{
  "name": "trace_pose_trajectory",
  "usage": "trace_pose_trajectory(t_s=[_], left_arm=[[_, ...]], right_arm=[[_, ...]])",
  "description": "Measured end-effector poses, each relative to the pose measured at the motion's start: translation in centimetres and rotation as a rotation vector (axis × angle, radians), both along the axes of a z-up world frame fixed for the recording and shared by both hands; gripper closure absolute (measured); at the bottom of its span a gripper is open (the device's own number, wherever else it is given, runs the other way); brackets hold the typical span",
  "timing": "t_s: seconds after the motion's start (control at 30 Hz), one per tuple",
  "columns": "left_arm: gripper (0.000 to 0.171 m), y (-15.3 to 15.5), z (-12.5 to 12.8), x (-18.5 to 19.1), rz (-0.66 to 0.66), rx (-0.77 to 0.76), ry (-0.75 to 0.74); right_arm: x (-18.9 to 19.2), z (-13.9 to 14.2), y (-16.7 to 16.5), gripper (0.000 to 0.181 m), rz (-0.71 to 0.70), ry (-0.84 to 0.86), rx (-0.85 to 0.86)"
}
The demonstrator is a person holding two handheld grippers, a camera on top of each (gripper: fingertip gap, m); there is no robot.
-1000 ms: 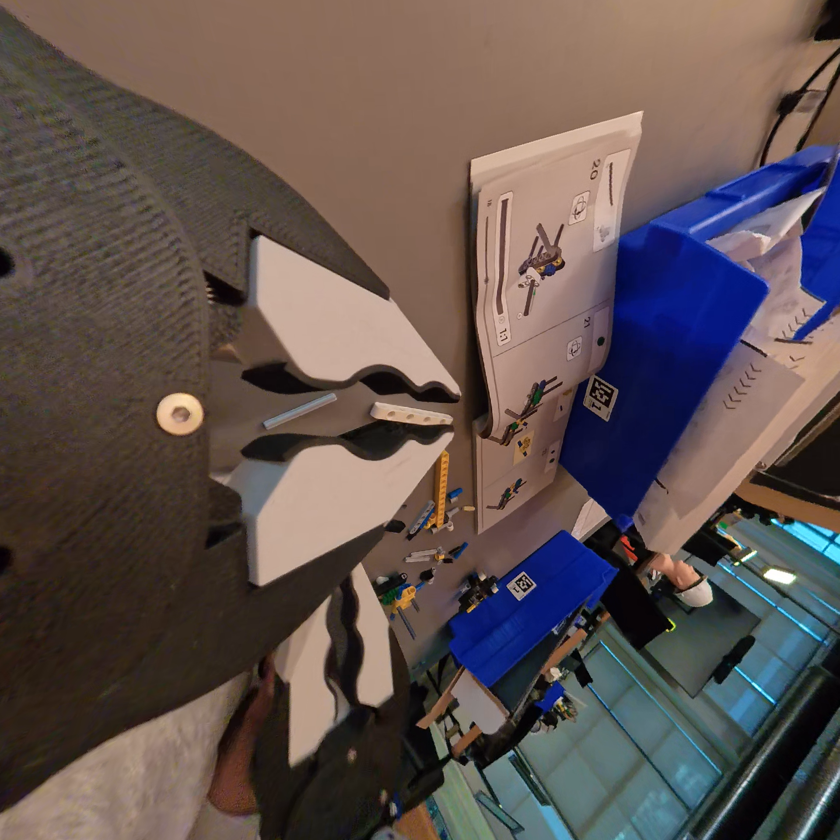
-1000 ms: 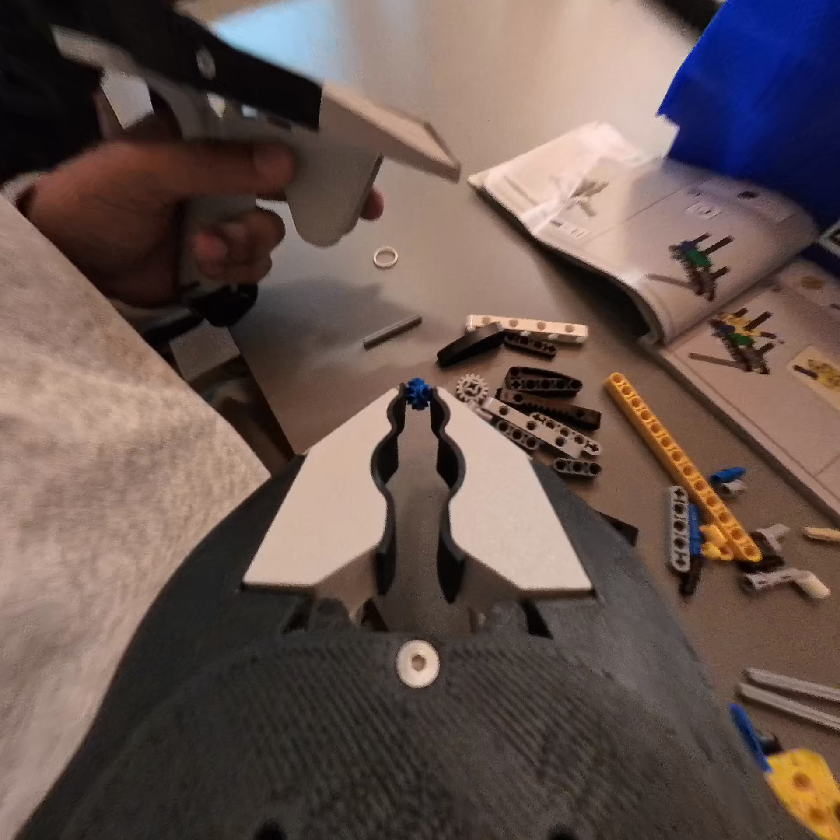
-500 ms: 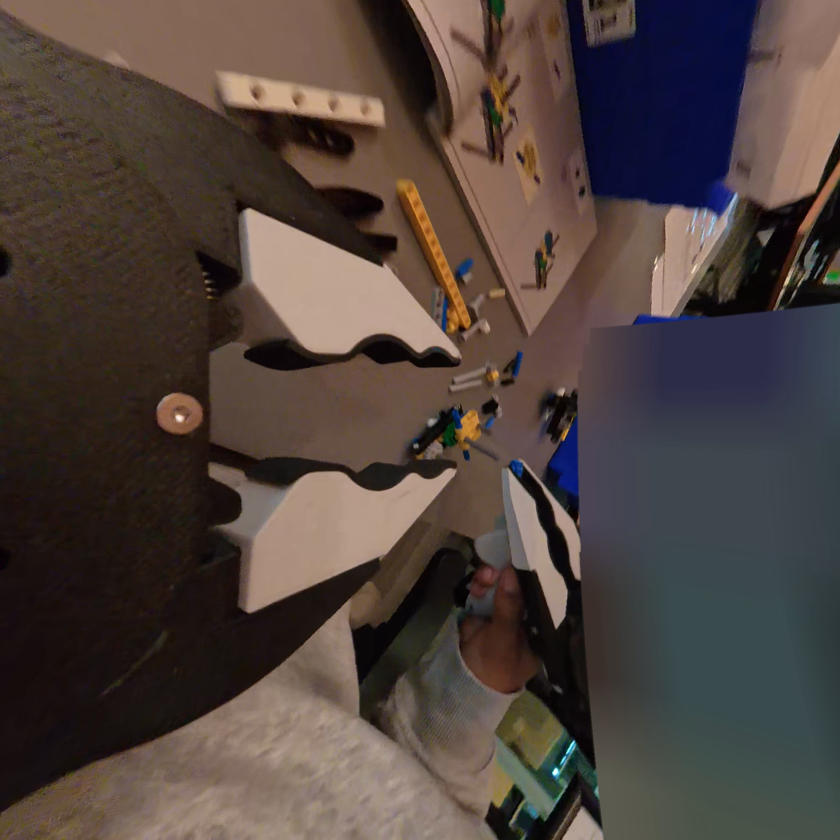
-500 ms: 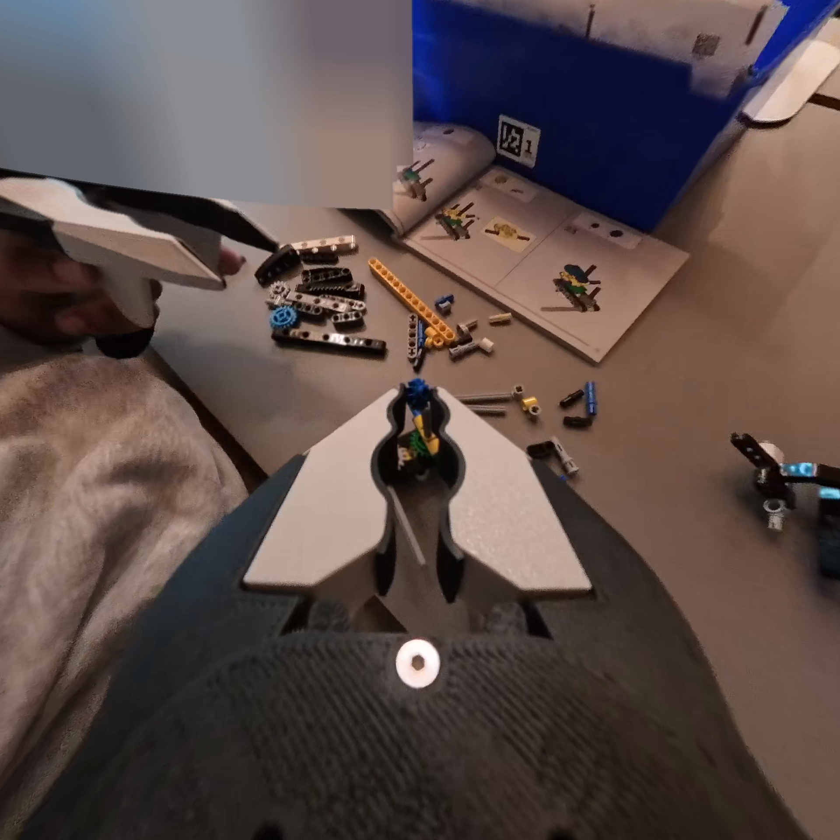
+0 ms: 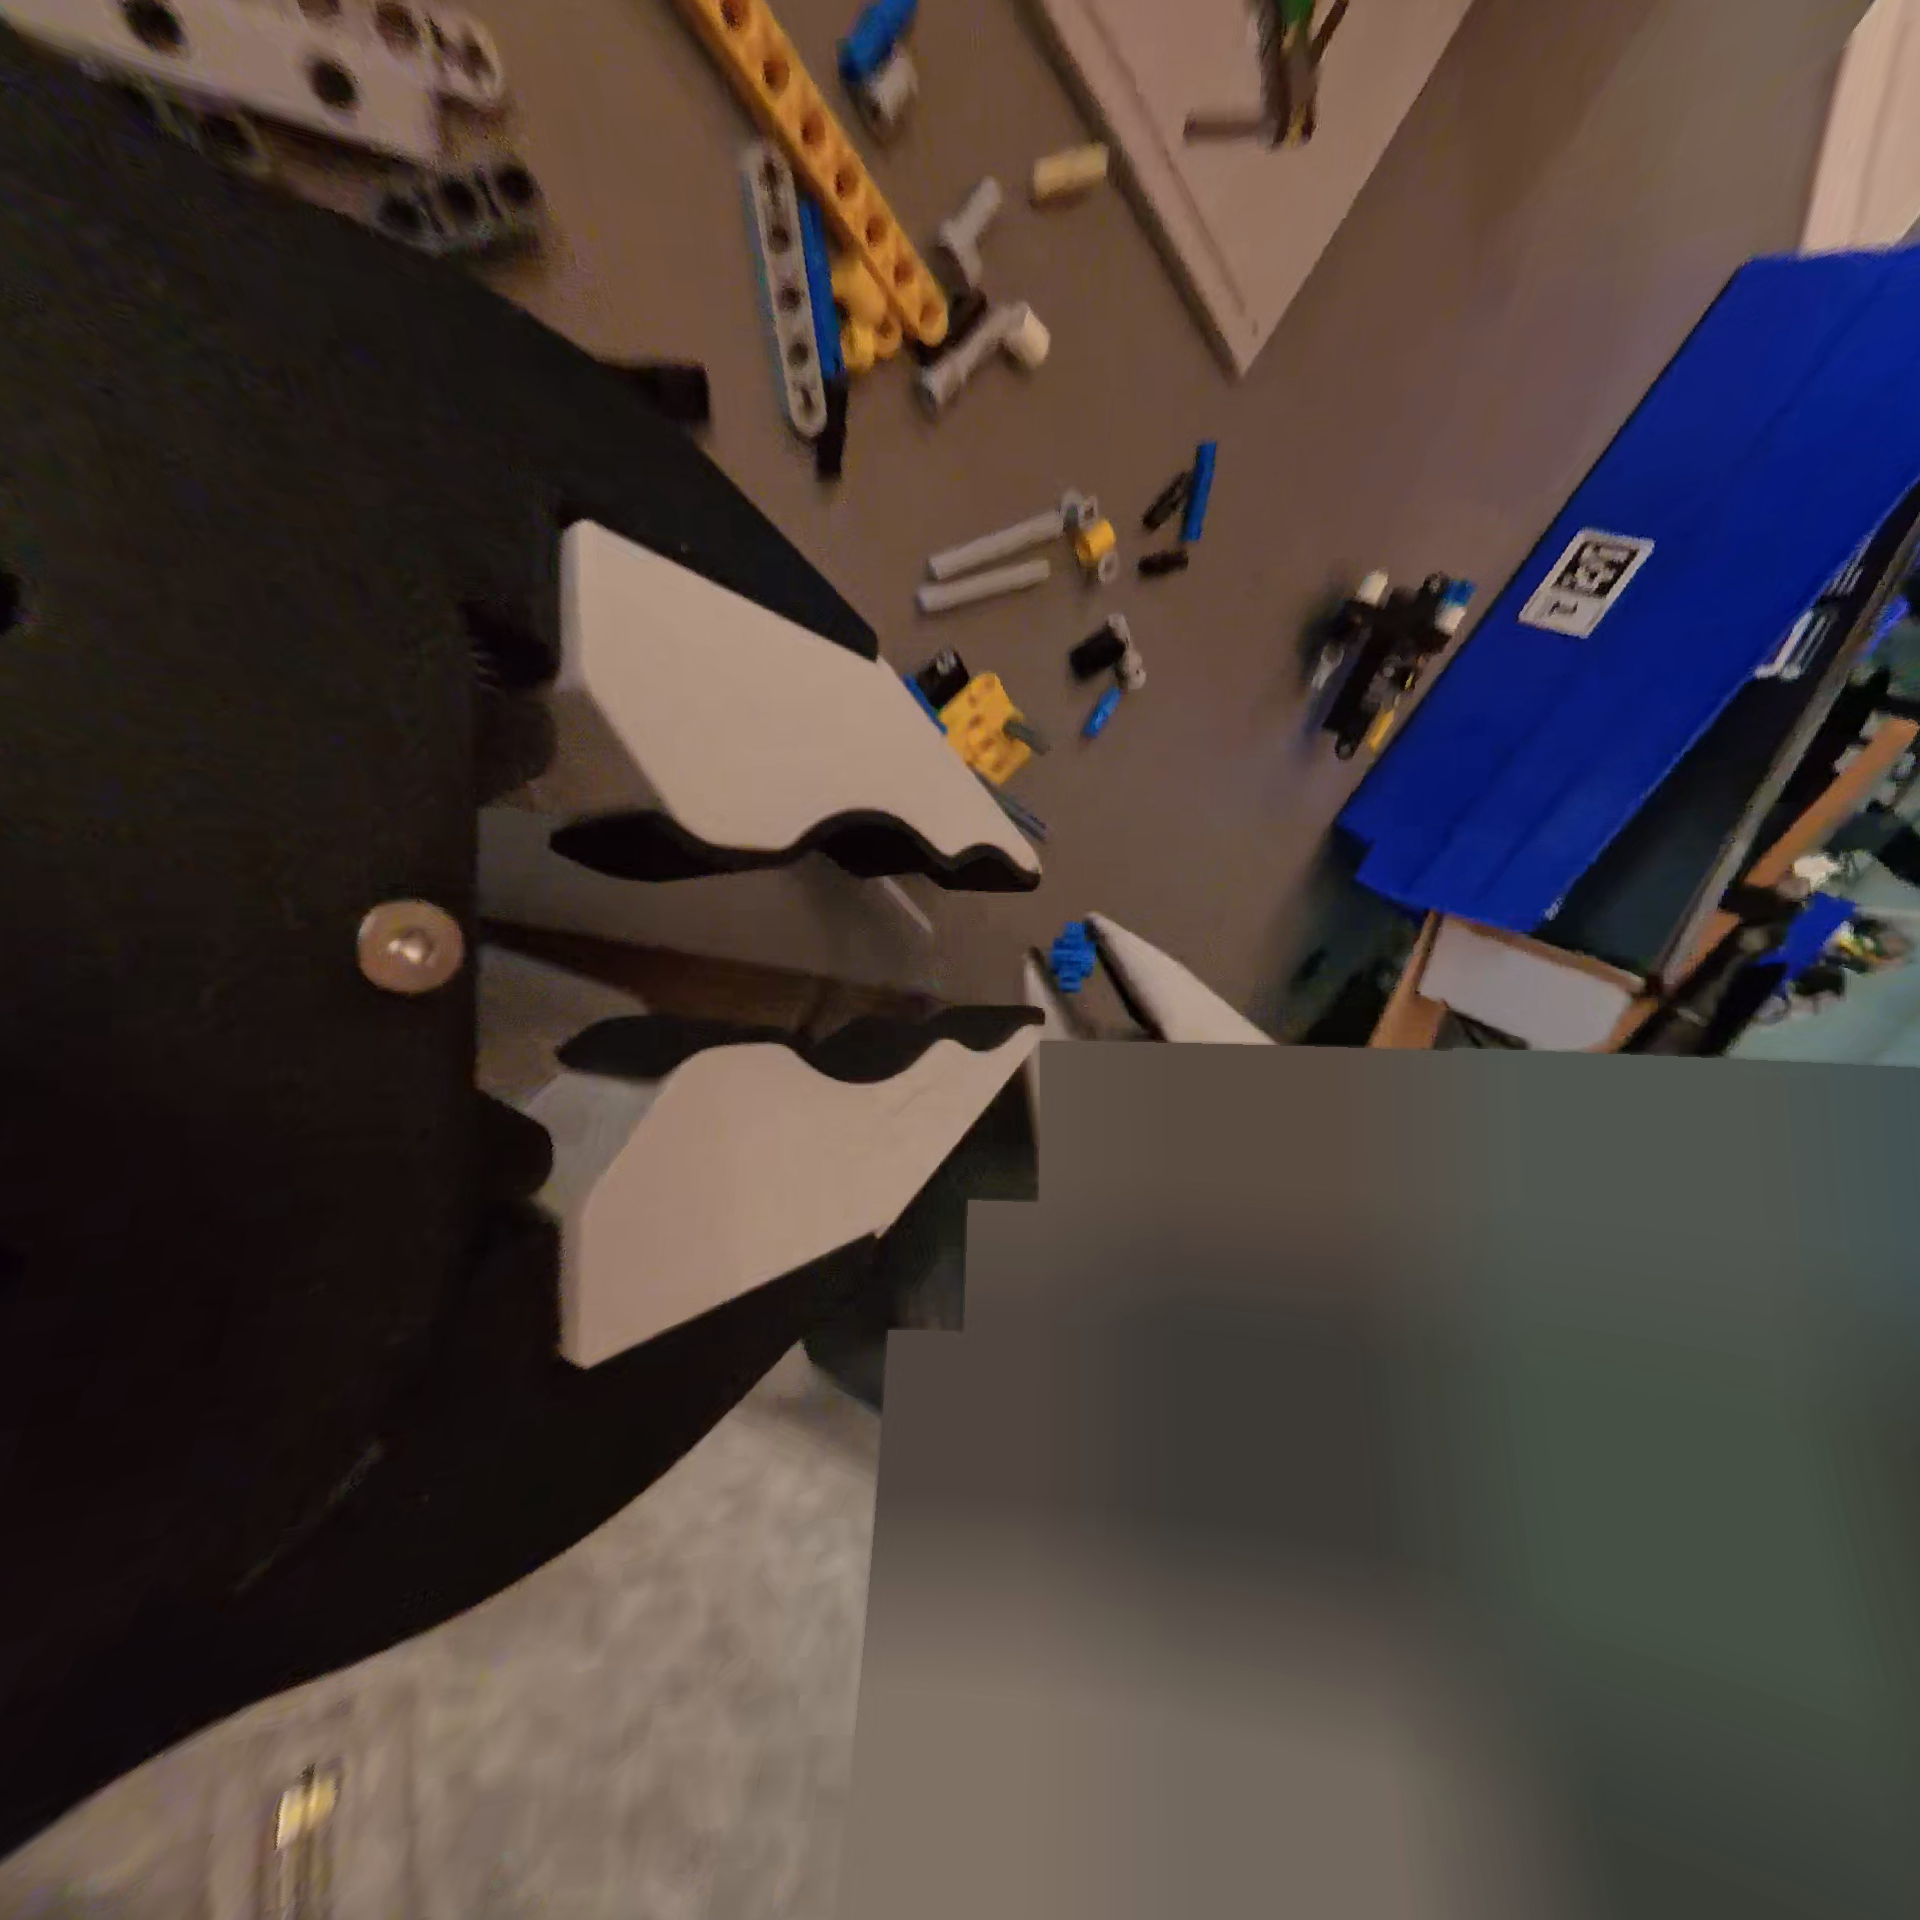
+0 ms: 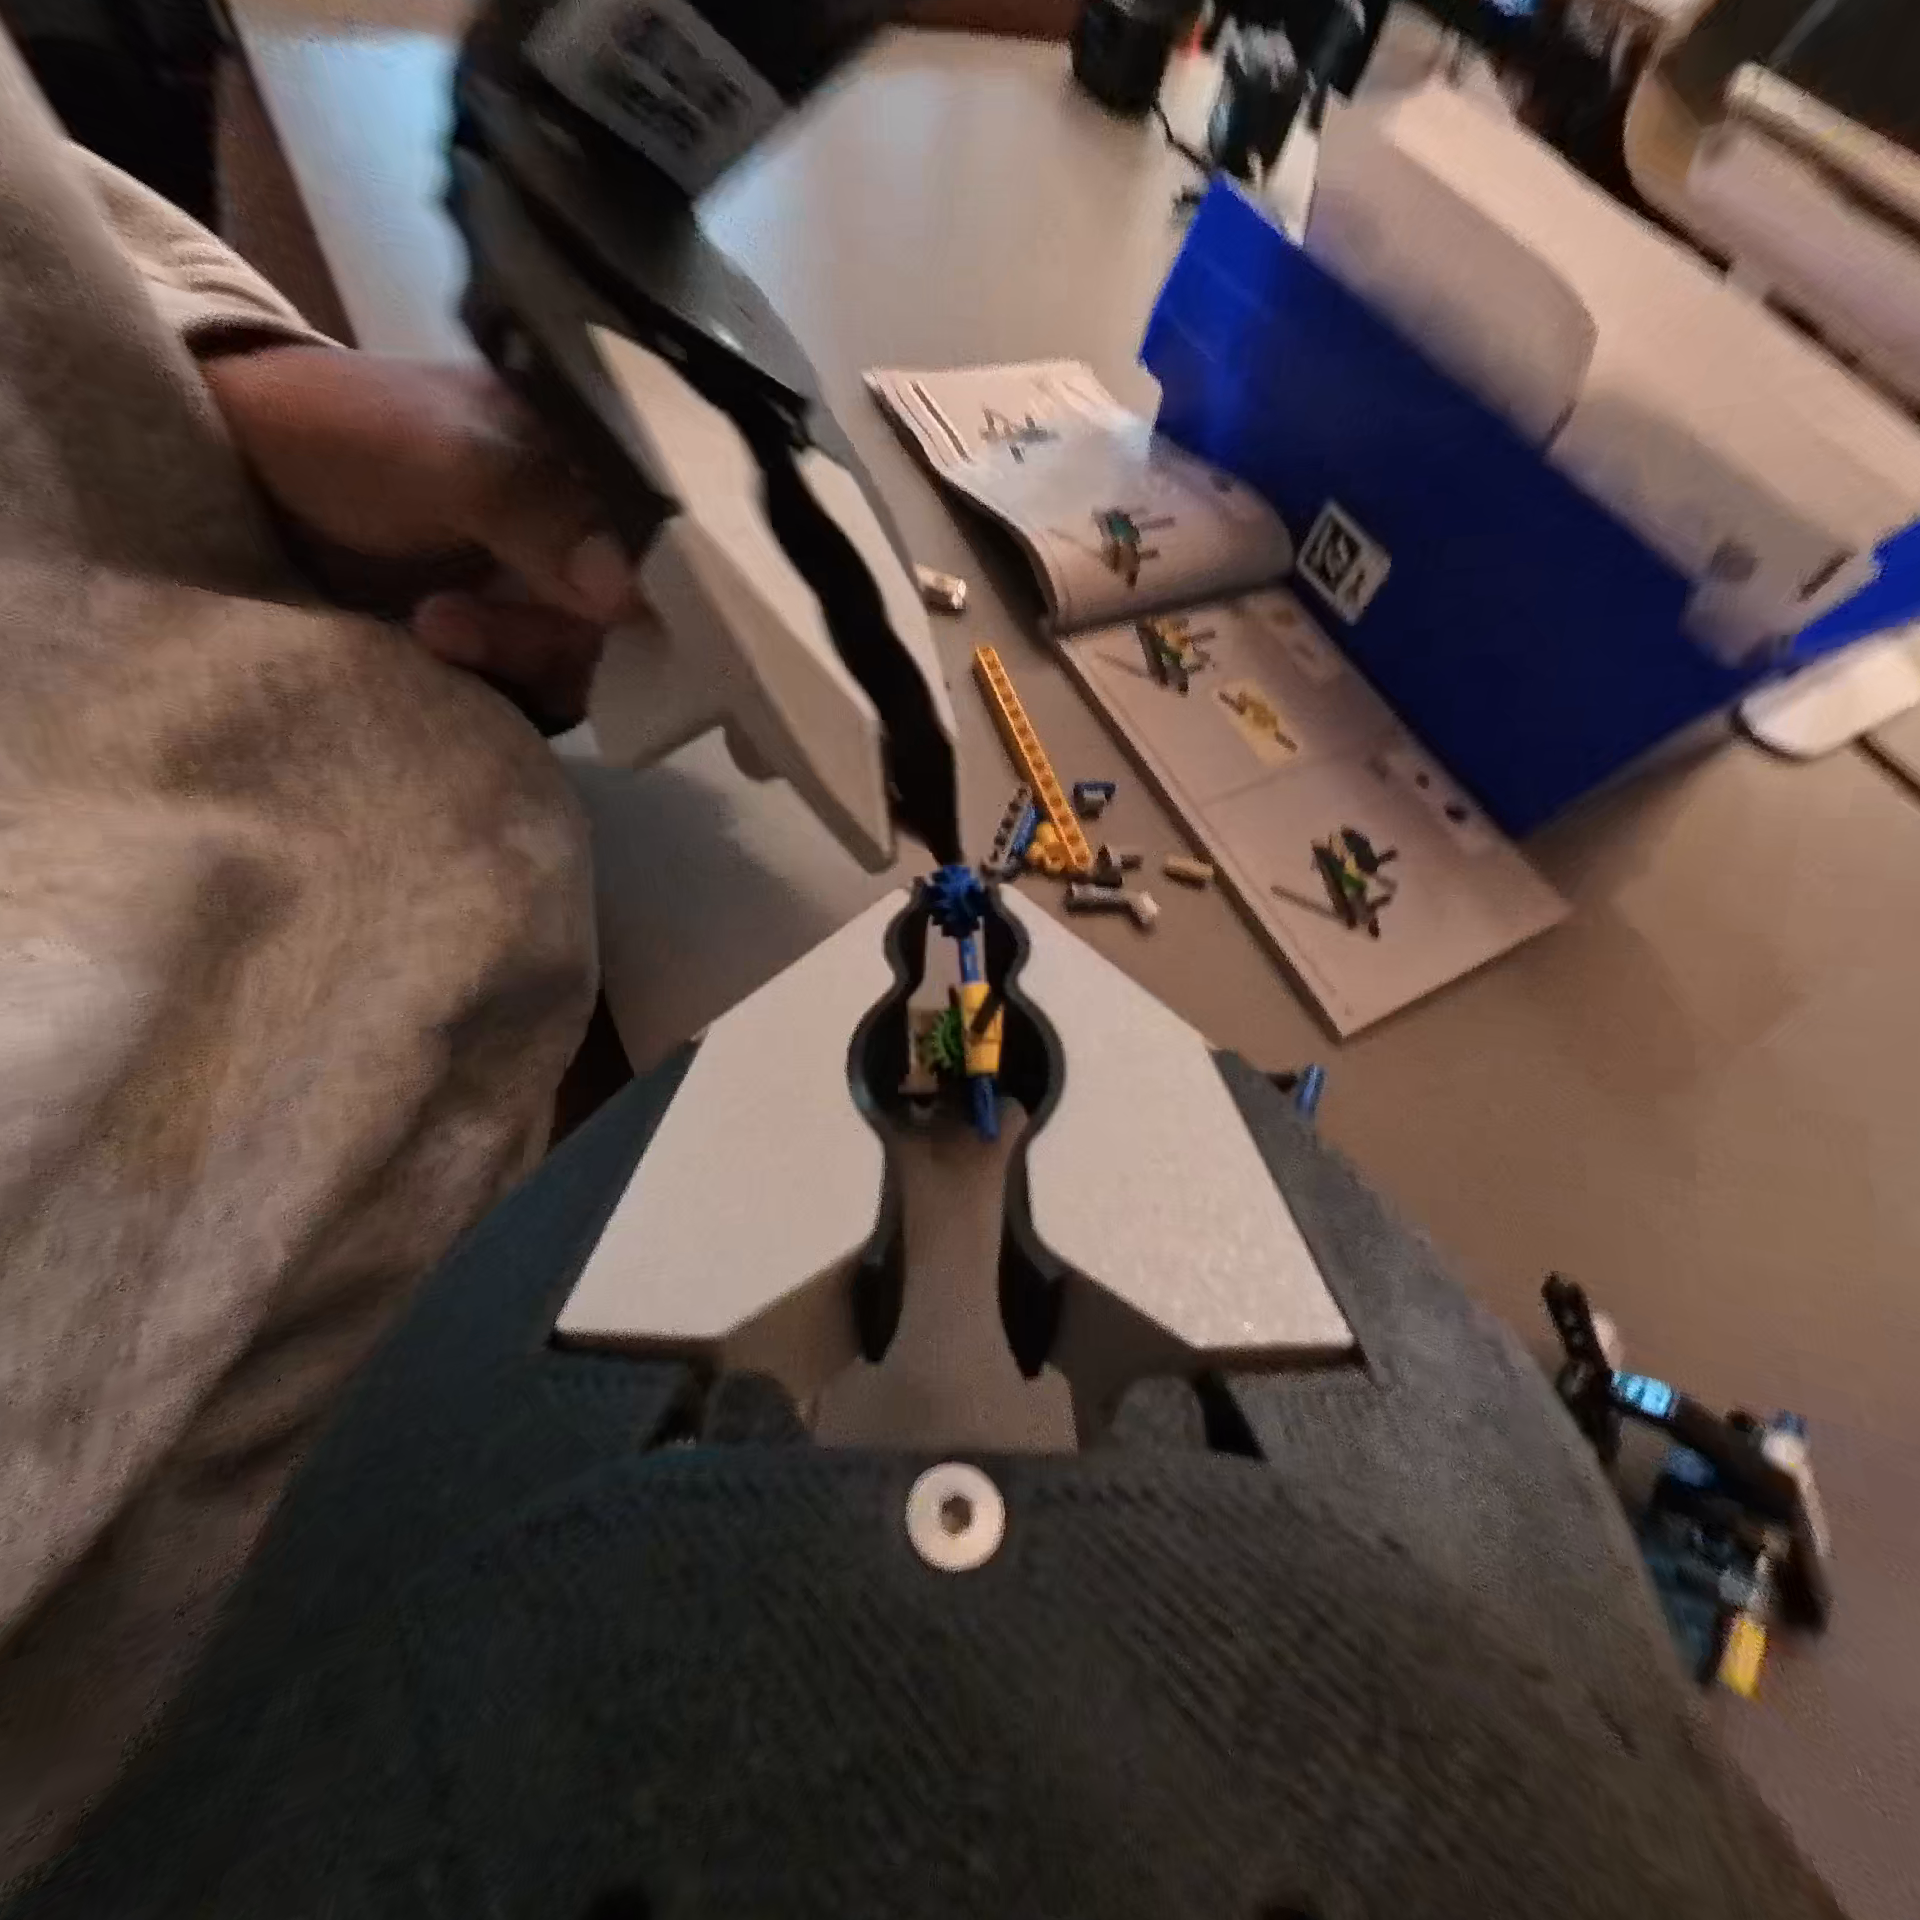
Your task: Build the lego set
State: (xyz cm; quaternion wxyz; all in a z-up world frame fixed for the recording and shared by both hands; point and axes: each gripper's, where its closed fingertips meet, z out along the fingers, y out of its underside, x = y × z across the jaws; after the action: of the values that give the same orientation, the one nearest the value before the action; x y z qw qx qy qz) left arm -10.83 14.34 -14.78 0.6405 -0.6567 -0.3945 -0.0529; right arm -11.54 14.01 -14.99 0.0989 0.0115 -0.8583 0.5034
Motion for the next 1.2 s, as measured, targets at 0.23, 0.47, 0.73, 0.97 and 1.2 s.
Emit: trace_pose_trajectory(t_s=[0.23, 0.47, 0.73, 0.97, 1.2], left_arm=[[0.166, -0.1, 1.1, -0.9, -0.078, 0.368, -0.296], [0.164, 0.1, 0.8, -0.9, -0.085, 0.410, -0.374], [0.164, 0.7, 1.3, -0.5, -0.110, 0.434, -0.394], [0.164, 0.7, 1.6, -0.4, -0.127, 0.504, -0.413], [0.164, 0.3, 2.0, 0.1, -0.166, 0.560, -0.431]], right_arm=[[0.0, 0.7, -0.6, 0.173, 0.069, 0.195, -0.068], [-0.1, 0.5, -0.6, 0.173, 0.087, 0.225, -0.105], [0.5, 1.1, -0.3, 0.172, 0.102, 0.267, -0.147], [0.6, 1.6, 0.0, 0.160, 0.113, 0.119, -0.231], [1.2, 2.1, 0.9, 0.163, 0.195, -0.161, -0.347]])
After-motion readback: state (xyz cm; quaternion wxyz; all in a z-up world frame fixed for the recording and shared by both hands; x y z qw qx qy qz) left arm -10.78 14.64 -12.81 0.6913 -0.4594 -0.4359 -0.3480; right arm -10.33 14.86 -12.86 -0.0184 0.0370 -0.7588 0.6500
